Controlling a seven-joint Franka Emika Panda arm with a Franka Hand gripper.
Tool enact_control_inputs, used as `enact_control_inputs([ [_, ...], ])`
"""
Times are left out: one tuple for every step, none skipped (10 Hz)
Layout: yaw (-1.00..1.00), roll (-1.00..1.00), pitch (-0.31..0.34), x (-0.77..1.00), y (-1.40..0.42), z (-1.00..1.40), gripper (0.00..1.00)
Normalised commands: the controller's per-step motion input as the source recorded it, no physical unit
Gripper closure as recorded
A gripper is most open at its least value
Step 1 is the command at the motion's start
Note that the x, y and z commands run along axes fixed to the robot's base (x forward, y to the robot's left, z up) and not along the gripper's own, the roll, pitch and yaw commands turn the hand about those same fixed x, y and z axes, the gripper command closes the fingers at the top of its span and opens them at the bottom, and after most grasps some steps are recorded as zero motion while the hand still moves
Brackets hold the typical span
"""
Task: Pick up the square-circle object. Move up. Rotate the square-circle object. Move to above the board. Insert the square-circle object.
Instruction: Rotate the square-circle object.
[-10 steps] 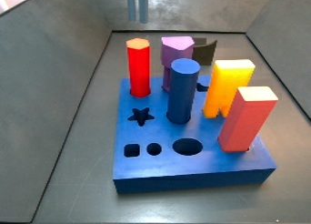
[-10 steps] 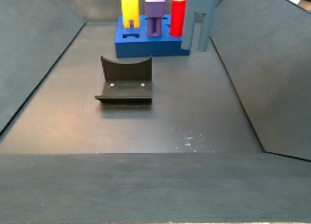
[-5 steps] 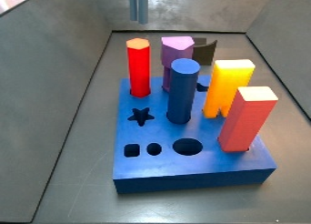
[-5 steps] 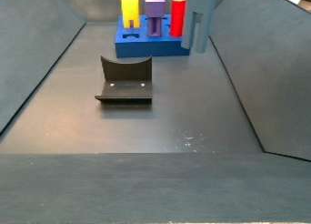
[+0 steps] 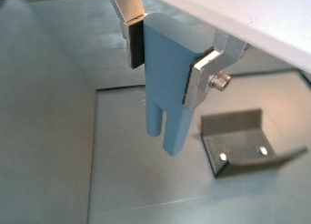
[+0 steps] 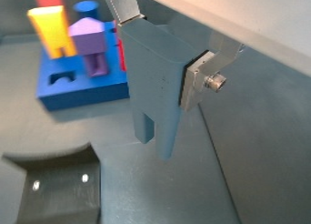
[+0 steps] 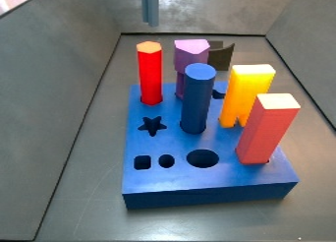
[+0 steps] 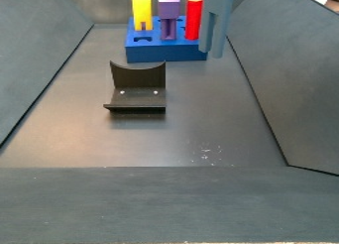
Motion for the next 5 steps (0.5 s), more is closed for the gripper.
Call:
enact_control_inputs([
  [-1.00, 0.00, 0.002, -0.01, -0.02, 0.00, 1.00],
  [-1.00, 0.00, 0.002, -0.01, -0.01, 0.00, 1.00],
  [-1.00, 0.00, 0.002, -0.01, -0.01, 0.01, 1.00],
  [-1.00, 0.00, 0.002, -0.01, 0.00, 0.01, 1.00],
  [-1.00, 0.00, 0.002, -0.01, 0.00, 0.01, 1.00],
])
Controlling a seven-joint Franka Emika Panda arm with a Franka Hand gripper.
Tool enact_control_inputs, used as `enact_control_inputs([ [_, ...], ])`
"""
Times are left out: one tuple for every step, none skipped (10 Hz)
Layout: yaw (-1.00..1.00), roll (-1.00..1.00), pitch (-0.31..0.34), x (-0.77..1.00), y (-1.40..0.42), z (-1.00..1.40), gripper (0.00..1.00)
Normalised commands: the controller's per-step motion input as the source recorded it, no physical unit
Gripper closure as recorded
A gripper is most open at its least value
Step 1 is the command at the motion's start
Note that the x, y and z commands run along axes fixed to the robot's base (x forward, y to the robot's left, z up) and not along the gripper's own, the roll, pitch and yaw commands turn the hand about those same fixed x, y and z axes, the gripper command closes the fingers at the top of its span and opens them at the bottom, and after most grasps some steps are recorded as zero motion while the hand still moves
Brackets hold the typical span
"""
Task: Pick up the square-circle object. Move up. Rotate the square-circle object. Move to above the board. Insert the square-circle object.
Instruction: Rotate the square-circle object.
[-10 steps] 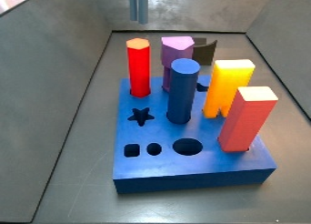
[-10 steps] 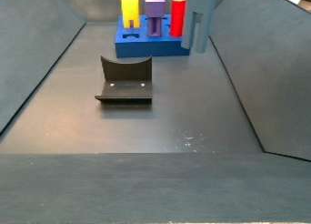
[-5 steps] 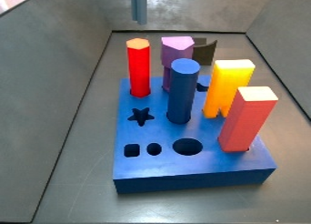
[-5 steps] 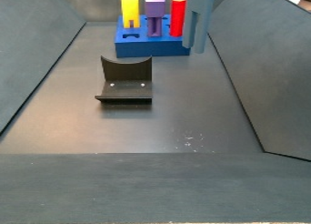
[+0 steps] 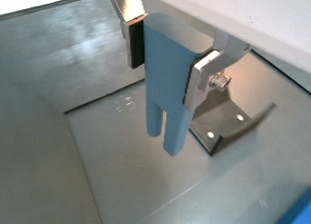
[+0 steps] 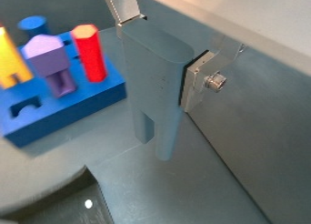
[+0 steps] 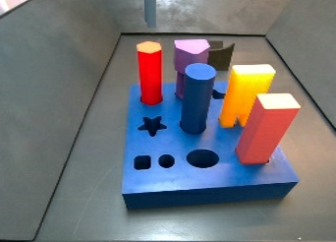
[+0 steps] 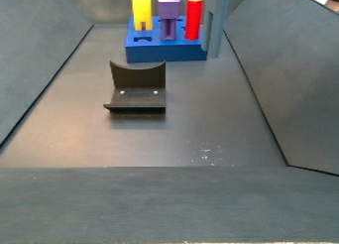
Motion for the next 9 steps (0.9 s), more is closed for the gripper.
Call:
enact_control_inputs([
  [-1.00, 0.00, 0.002, -0.01, 0.00, 0.01, 1.00],
  [-1.00, 0.00, 0.002, -0.01, 0.00, 0.01, 1.00],
  [-1.00, 0.00, 0.002, -0.01, 0.00, 0.01, 1.00],
  [-1.00, 0.00, 0.002, -0.01, 0.00, 0.01, 1.00],
  [-1.00, 0.00, 0.002, -0.01, 0.00, 0.01, 1.00],
  [-1.00, 0.00, 0.003, -0.01, 0.00, 0.01, 1.00],
  [-1.00, 0.00, 0.003, -0.01, 0.00, 0.01, 1.00],
  [-1.00, 0.00, 0.003, -0.01, 0.00, 0.01, 1.00],
  [-1.00, 0.00, 0.004, -0.01, 0.00, 0.01, 1.00],
])
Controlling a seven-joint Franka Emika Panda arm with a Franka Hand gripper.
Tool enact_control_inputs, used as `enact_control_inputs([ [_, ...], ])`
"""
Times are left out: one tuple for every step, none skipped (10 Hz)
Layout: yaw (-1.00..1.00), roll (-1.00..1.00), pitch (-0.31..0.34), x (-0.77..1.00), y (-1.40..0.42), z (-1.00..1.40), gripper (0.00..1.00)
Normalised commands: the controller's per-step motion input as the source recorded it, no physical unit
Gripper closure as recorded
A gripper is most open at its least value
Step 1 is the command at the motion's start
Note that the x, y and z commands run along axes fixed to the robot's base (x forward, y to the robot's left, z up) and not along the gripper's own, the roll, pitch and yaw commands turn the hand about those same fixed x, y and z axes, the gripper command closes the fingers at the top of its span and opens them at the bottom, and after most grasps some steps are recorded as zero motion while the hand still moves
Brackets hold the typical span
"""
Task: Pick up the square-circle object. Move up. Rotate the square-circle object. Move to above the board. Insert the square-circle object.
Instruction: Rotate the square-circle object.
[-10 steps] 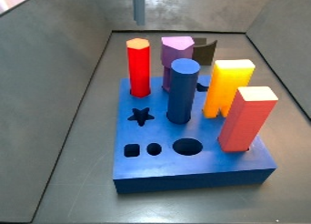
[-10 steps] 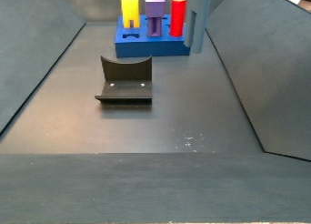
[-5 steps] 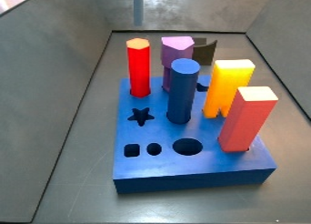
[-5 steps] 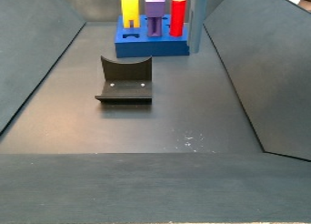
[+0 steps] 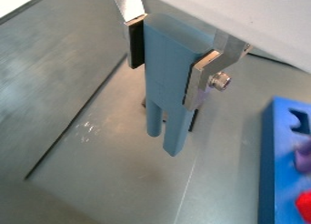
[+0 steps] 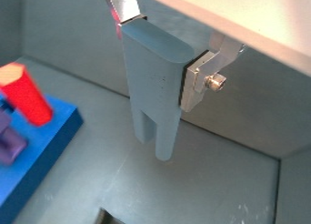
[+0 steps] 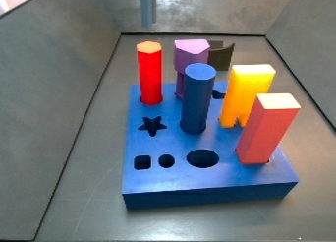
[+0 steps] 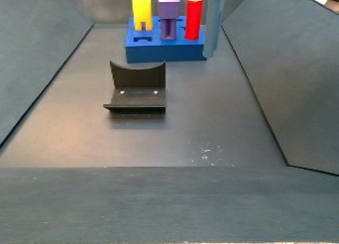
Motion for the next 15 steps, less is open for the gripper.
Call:
enact_control_inputs([
  [-1.00, 0.00, 0.004, -0.01, 0.00, 0.01, 1.00],
  [-1.00, 0.00, 0.005, -0.01, 0.00, 0.01, 1.00],
  [-1.00, 0.00, 0.005, -0.01, 0.00, 0.01, 1.00],
  [-1.00, 0.00, 0.007, -0.01, 0.00, 0.01, 1.00],
  [-1.00, 0.00, 0.002, 0.00, 0.00, 0.00, 1.00],
  [-1.00, 0.00, 0.003, 0.00, 0.00, 0.00, 1.00],
  [-1.00, 0.00, 0.003, 0.00, 0.00, 0.00, 1.00],
  [-1.00, 0.00, 0.003, 0.00, 0.00, 0.00, 1.00],
  [-1.00, 0.00, 0.003, 0.00, 0.00, 0.00, 1.00],
  [-1.00, 0.00, 0.004, 0.00, 0.00, 0.00, 1.00],
  [-1.00, 0.00, 0.004, 0.00, 0.01, 0.00, 1.00],
  [-1.00, 0.00, 0.005, 0.00, 0.01, 0.00, 1.00],
  [-1.00, 0.00, 0.006, 0.00, 0.01, 0.00, 1.00],
  [-1.00, 0.00, 0.007, 0.00, 0.01, 0.00, 1.00],
  [-1.00, 0.00, 0.009, 0.00, 0.01, 0.00, 1.00],
])
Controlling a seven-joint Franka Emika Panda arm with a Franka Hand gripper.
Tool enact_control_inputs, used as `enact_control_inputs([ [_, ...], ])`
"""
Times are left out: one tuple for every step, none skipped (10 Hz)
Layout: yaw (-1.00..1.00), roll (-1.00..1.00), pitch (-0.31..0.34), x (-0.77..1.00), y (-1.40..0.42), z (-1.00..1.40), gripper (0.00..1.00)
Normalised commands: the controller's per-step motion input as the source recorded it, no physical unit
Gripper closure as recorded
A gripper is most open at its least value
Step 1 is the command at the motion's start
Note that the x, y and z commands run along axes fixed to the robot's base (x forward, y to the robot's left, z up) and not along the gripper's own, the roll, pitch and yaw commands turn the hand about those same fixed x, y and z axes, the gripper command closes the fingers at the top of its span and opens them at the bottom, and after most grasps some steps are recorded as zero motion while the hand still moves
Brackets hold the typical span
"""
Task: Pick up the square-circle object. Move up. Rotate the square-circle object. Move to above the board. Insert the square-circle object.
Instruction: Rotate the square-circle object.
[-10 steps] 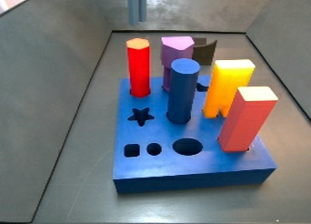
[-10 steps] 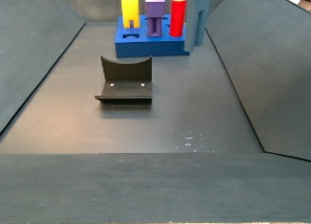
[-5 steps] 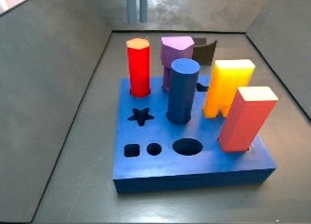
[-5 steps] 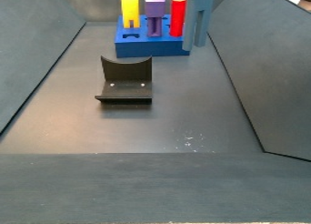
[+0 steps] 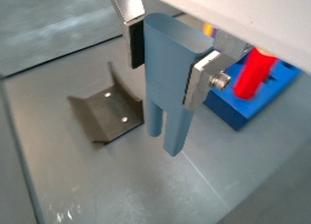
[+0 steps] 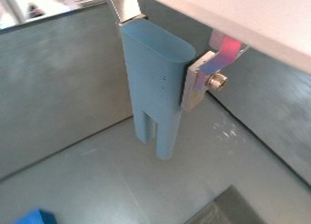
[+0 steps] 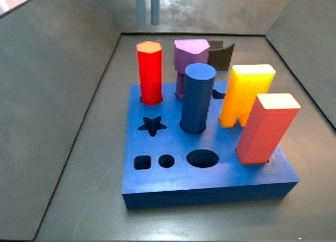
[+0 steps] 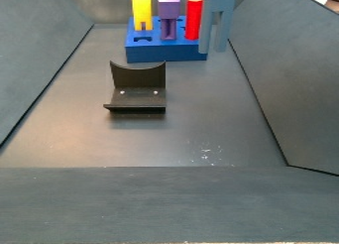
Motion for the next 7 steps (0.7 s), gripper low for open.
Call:
enact_control_inputs([
  [-0.67, 0.00, 0.009, 0.00, 0.01, 0.00, 1.00],
  [-0.45, 0.00, 0.009, 0.00, 0.01, 0.00, 1.00],
  [-0.30, 0.00, 0.009, 0.00, 0.01, 0.00, 1.00],
  [-0.20, 0.00, 0.009, 0.00, 0.00, -1.00, 1.00],
  [-0.12, 0.00, -0.009, 0.01, 0.00, -1.00, 1.00],
  [-0.09, 0.00, -0.012, 0.02, 0.00, -1.00, 1.00],
  [-0.07, 0.00, -0.013, 0.02, 0.00, -1.00, 1.00],
])
